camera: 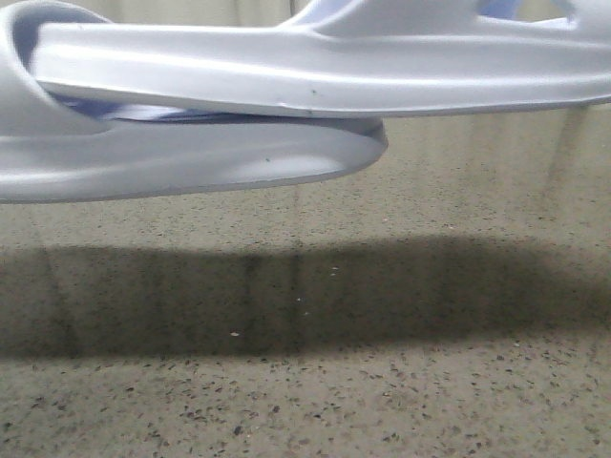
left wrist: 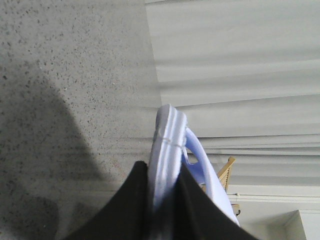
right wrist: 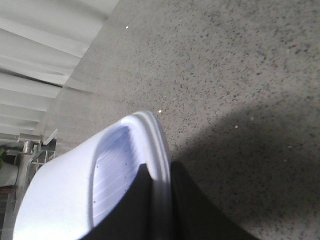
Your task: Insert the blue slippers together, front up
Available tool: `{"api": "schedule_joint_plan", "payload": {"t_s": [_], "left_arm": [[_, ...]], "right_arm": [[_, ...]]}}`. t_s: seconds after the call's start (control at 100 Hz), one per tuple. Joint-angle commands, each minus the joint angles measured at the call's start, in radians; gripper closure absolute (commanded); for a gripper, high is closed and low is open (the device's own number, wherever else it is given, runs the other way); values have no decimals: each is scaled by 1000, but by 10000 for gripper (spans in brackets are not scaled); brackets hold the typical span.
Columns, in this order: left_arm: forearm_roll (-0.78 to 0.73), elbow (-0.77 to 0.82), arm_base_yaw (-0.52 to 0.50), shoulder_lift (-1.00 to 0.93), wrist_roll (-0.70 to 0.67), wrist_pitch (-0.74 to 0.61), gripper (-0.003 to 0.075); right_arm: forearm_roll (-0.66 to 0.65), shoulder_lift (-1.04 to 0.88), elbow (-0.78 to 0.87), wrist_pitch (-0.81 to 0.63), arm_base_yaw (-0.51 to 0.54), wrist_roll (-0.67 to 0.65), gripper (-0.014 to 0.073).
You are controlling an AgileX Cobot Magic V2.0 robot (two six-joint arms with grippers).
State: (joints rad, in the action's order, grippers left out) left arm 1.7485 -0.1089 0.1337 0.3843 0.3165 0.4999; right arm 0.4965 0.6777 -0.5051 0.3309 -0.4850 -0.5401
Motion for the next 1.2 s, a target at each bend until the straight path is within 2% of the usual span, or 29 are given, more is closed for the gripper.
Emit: {"api": "schedule_joint_plan", "payload": {"t_s": [0.0, 0.12, 0.25, 0.59, 1.19], "left_arm": [[69, -29, 5, 11, -2, 53, 704], [94, -29, 5, 13, -2, 80, 704], [113, -34, 5, 13, -2, 106, 704], [113, -84, 5, 13, -2, 114, 704], [113, -84, 5, 13, -31, 182, 704]], "right_arm": [[21, 40, -36, -115, -54, 16, 700], [23, 84, -36, -198, -133, 16, 700], [23, 108, -36, -256, -173, 16, 700], [4, 119, -36, -247, -173, 17, 700], [-10, 119, -36, -265, -173, 17, 700]]}}
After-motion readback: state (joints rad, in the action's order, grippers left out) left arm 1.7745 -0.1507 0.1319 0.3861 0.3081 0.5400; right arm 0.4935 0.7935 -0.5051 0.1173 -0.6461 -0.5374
